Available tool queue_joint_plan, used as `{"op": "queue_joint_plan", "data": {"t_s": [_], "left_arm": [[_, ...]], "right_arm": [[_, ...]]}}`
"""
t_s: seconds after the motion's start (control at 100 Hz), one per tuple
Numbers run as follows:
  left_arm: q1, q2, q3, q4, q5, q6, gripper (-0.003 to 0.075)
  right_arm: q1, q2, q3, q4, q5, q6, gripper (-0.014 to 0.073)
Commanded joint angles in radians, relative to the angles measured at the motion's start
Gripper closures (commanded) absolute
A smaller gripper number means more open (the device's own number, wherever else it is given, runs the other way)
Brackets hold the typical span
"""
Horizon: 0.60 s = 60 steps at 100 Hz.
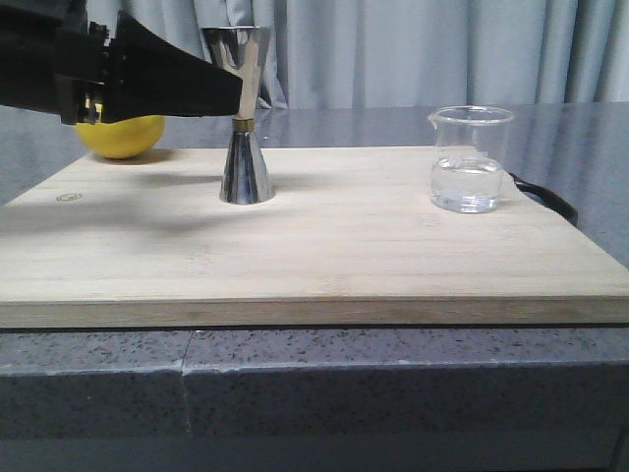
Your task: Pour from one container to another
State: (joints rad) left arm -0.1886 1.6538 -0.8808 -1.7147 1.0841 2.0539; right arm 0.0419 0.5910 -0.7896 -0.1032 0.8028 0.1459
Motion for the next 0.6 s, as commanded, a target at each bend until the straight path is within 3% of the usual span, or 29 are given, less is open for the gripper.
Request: {"op": "queue_joint_plan", "data": {"t_s": [0.0,0.22,0.59], "left_arm": [[0.0,-0.012,-0.03,-0.104,0.094,0.044,0.0122],[-0.004,0.036,-0.046,-0.149,0.17,0.088,0.0122],[-0.087,0.081,-0.14,-0.149,0.134,0.089,0.0136]], "right_arm": [[-0.003,0.01,-0.037,-0.01,-0.065,-0.009,0.0018],[-0.003,0.01,-0.037,-0.01,-0.067,-0.009,0.0018],[-0.003,0.01,-0.037,-0.01,-0.077,-0.009,0.0018]]}}
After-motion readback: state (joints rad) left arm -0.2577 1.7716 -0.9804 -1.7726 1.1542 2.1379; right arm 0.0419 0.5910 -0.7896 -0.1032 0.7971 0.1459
